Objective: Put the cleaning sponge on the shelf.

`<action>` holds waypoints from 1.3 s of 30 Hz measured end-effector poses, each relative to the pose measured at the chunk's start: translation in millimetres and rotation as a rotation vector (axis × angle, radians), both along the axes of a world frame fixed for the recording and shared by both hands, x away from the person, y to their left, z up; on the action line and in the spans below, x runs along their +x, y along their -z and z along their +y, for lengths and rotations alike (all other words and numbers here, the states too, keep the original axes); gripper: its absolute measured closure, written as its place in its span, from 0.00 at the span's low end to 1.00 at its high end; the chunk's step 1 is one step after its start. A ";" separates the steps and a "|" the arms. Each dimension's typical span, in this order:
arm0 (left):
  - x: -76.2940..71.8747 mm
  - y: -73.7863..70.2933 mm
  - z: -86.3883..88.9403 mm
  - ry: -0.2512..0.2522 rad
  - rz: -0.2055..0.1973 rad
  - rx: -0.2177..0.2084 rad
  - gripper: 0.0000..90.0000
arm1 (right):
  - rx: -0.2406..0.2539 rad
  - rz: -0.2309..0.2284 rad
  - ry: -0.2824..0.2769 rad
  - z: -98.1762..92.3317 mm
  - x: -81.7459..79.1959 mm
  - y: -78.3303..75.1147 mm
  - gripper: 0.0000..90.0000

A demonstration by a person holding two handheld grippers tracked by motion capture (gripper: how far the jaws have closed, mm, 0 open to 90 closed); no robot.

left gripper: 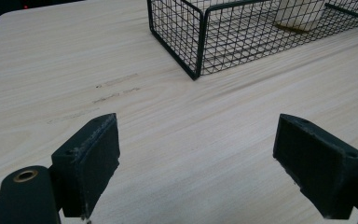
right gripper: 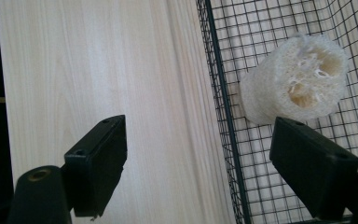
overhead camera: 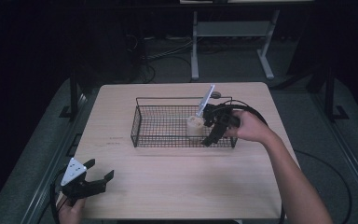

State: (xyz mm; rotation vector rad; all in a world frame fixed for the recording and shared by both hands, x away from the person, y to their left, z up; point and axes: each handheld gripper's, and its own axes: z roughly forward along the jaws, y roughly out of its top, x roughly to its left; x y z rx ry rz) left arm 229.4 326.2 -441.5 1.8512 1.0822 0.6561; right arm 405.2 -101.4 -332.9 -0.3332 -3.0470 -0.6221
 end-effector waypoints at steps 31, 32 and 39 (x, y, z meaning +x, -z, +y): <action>0.0 0.8 -1.8 0.005 0.004 0.006 0.15 | -0.009 0.011 -0.015 -14.2 -30.0 21.9 0.20; 0.0 0.7 -1.8 0.005 0.004 0.007 0.15 | -0.018 0.010 -0.016 -15.0 -31.1 22.9 0.20; 0.0 0.9 -3.2 0.007 0.005 0.005 0.15 | -0.021 0.013 -0.010 -20.5 -38.5 30.0 0.20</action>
